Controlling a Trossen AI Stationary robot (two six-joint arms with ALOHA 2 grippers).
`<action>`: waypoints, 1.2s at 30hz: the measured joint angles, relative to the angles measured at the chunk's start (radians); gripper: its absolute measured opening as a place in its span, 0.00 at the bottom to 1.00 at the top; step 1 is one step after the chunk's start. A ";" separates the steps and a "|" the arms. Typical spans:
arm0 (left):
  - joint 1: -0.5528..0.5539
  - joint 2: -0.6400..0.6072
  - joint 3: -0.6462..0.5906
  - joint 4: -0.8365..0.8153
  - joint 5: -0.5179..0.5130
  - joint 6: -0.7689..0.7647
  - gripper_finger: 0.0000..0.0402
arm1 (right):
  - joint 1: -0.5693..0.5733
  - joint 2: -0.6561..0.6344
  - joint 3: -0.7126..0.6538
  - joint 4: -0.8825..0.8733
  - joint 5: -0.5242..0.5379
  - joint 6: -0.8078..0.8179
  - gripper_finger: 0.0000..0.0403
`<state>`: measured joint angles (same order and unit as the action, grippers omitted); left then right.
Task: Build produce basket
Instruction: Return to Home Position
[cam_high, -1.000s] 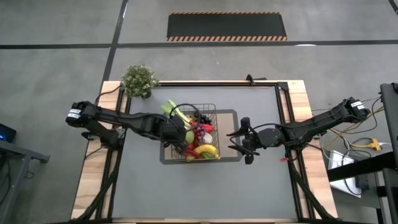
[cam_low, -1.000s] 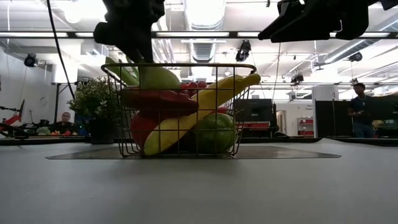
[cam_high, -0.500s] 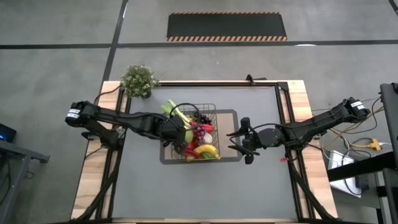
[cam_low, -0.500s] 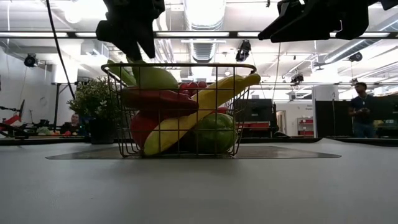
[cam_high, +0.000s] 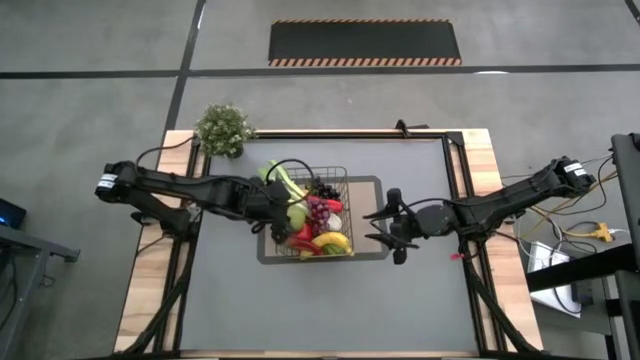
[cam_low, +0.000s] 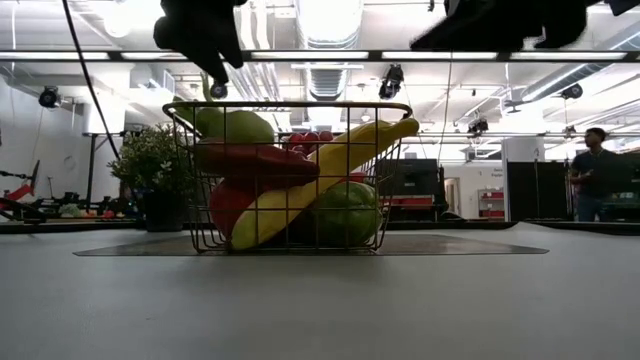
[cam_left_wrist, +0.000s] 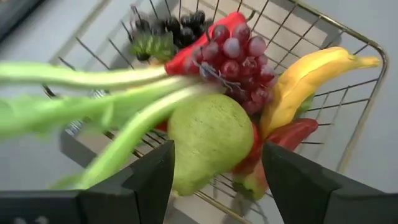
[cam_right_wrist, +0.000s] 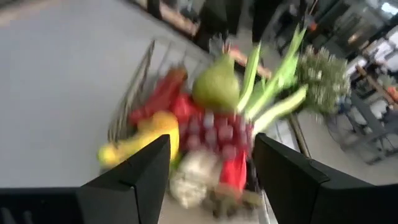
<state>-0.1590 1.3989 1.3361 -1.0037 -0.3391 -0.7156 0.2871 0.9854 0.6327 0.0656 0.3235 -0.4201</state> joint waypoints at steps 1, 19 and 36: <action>0.000 -0.008 0.000 0.000 -0.016 0.026 0.55 | -0.001 0.006 0.000 0.030 -0.013 0.000 0.54; -0.073 -0.006 -0.277 0.626 -0.269 0.422 0.51 | -0.062 0.222 0.000 0.199 -0.045 0.084 0.26; -0.056 -0.008 -0.422 0.739 -0.269 0.354 0.01 | -0.063 0.219 0.003 0.201 0.018 0.070 0.03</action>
<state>-0.2147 1.3907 0.9140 -0.2652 -0.6077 -0.3612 0.2237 1.2041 0.6357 0.2667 0.3416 -0.3506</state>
